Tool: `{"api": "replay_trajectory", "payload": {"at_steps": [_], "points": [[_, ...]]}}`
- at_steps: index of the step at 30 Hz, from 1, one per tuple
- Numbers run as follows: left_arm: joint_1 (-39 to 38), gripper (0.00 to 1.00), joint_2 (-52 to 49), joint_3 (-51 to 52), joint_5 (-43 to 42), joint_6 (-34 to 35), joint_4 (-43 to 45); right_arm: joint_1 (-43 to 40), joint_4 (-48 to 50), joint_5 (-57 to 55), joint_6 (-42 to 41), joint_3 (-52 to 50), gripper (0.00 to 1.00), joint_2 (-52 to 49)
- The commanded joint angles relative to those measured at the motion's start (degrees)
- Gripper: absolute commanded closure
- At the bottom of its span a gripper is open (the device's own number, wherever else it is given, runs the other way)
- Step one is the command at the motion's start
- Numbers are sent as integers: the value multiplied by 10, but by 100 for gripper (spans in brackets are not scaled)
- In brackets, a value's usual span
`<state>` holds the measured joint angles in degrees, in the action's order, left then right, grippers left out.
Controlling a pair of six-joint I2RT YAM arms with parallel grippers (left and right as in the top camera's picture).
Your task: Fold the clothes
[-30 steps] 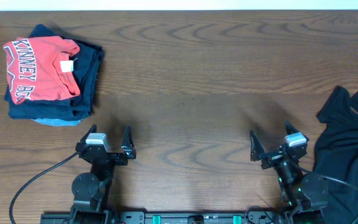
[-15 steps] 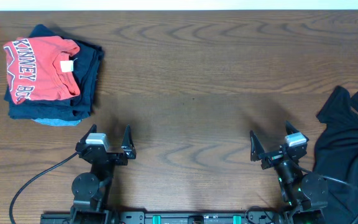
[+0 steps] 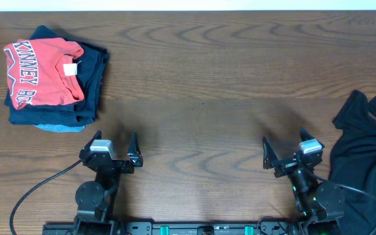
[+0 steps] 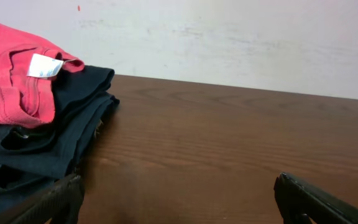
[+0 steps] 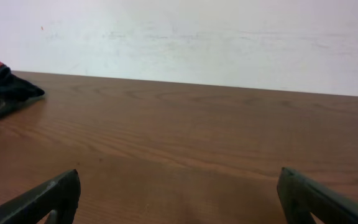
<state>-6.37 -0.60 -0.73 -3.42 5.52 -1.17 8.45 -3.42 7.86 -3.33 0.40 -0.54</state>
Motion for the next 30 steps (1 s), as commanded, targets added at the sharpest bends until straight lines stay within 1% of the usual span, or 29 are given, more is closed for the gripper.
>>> {"api": "replay_trajectory", "payload": {"at_steps": [1, 14, 17, 21, 24, 30], "points": [[2, 2, -1, 5, 0, -9, -26, -2, -2, -8, 9, -1, 1, -2], [2, 2, -1, 5, 0, -9, -26, -2, -2, -8, 4, -1, 1, -2], [2, 2, -1, 5, 0, -9, -26, -2, 4, 9, -10, -1, 1, -2], [2, 2, -3, 5, -31, -5, -2, -2, 24, 27, -50, 0, 1, -2], [2, 2, -3, -2, -65, -5, 8, -2, 40, 26, -52, 8, 1, -2], [2, 2, -4, -42, -64, -5, 8, -2, 23, 17, -46, 51, 1, -6]]}}
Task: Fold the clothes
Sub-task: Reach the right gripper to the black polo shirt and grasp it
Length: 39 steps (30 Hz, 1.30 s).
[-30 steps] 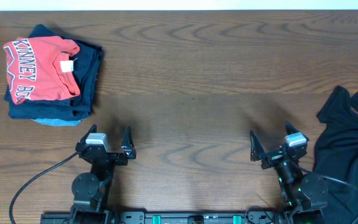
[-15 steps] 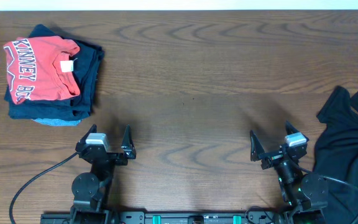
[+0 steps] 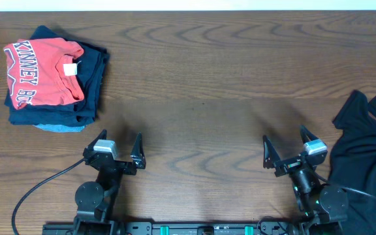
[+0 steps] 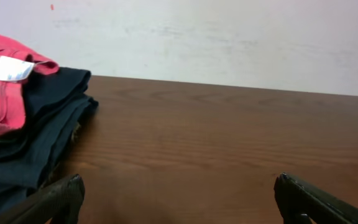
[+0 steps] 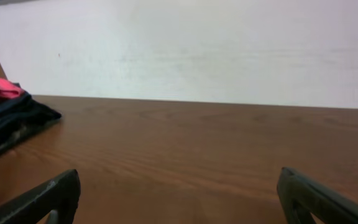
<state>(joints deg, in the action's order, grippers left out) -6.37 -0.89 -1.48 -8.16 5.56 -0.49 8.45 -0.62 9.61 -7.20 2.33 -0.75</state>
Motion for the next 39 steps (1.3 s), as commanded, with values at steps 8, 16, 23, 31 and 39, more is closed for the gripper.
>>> {"api": "replay_trajectory", "payload": {"at_steps": [8, 16, 23, 31, 39], "points": [[2, 2, -60, -133, -17, -5, -73, -2, -82, -8, -4, 121, 1, -104], [2, 2, -298, -368, -17, -5, -276, -2, -248, -6, -4, 343, 1, -376], [2, 2, -528, -578, -19, -6, -470, -2, -412, 81, -11, 556, 1, -600], [2, 2, -617, -622, -112, -2, -523, -67, -430, -53, -105, 611, 1, -725], [2, 2, -626, -622, -113, -4, -546, -256, -399, -158, -186, 614, 12, -856]]}}
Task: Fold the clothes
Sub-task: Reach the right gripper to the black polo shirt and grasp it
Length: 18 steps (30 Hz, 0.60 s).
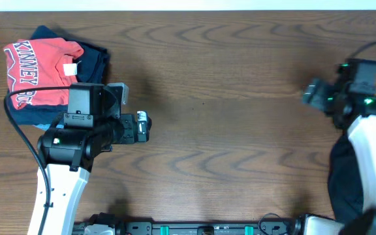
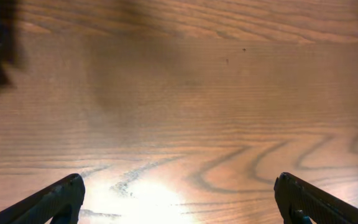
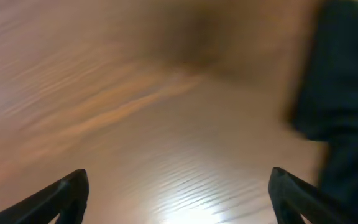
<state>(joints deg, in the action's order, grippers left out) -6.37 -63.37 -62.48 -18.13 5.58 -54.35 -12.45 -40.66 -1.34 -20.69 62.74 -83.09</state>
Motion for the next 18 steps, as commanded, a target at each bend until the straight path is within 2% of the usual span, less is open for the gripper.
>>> {"api": "replay_trajectory", "payload": {"at_steps": [1, 5, 12, 18], "points": [[2, 2, -1, -12, -14, -4, -9, -62, 4, -49, -55, 10, 12, -47], [2, 2, -1, -12, -14, -4, -11, -102, 18, -42, -56, 10, 13, -105], [2, 2, -1, -12, -14, -4, -11, -112, 42, -83, -54, 10, 17, -178], [2, 2, -1, -12, -14, -4, -11, -112, 78, -74, -54, 10, 29, -236]]}}
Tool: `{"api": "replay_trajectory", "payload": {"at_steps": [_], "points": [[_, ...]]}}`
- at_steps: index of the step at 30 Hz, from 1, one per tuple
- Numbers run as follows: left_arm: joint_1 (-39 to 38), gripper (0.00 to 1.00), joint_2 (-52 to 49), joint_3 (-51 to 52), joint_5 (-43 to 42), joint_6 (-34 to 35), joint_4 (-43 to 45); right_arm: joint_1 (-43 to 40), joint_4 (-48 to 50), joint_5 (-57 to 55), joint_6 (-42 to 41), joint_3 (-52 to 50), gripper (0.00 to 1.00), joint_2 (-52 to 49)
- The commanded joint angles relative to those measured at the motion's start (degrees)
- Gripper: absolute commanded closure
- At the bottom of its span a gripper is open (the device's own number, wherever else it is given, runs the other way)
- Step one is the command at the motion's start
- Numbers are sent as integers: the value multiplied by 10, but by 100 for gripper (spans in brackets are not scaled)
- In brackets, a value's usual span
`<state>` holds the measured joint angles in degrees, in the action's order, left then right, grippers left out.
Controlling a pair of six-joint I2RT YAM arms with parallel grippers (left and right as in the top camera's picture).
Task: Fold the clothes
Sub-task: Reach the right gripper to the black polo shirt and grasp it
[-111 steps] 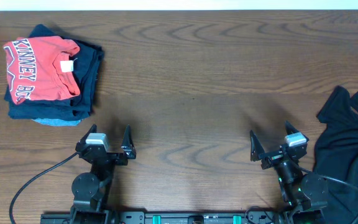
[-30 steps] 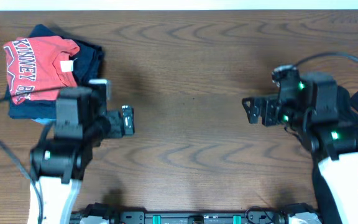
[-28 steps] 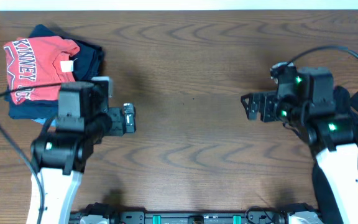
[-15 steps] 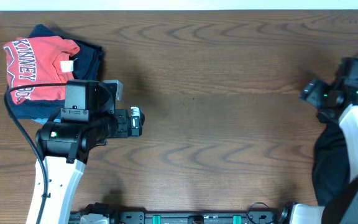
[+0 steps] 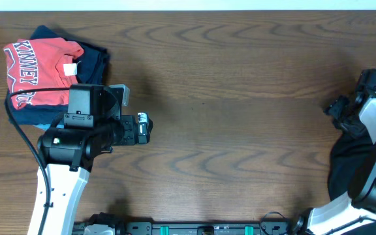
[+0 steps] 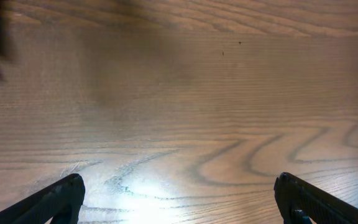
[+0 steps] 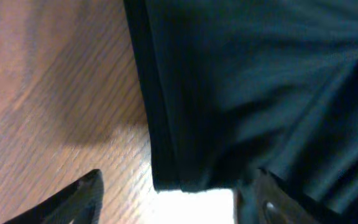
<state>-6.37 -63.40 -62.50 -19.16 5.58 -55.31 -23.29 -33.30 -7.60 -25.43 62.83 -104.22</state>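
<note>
A crumpled black garment (image 5: 361,166) lies at the table's right edge and fills the upper right of the right wrist view (image 7: 260,74). My right gripper (image 5: 337,109) is open at the garment's upper-left edge. In its own view the right gripper (image 7: 173,208) has one finger over bare wood and the other over the cloth. A folded stack with a red shirt (image 5: 43,70) on top sits at the far left. My left gripper (image 5: 142,127) is open over bare wood just right of the stack, and in the left wrist view the left gripper (image 6: 179,205) holds nothing.
The brown wooden table (image 5: 227,78) stretches between the two arms. A black cable (image 5: 28,156) runs along the left arm. The stack's dark edge shows at the left border of the left wrist view.
My right gripper has moved right and a little nearer, from over bare wood to the black garment's edge; dark cloth now fills its view. The left arm has barely moved.
Both arms first sat low at the table's near edge with open grippers facing the far wall, and stayed so a second later. Then both were out over the table, left beside the folded stack, right at the far right. Now the right gripper straddles the black garment's edge.
</note>
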Motion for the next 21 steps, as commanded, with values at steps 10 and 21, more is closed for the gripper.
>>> {"api": "replay_trajectory", "payload": {"at_steps": [10, 21], "points": [[2, 3, 0, -12, -3, -4, -1, 9, 64, 184, 52, 9, 99, -24], [2, 7, 3, -12, 64, -4, -2, 268, 78, 305, 109, 9, 99, 71]]}}
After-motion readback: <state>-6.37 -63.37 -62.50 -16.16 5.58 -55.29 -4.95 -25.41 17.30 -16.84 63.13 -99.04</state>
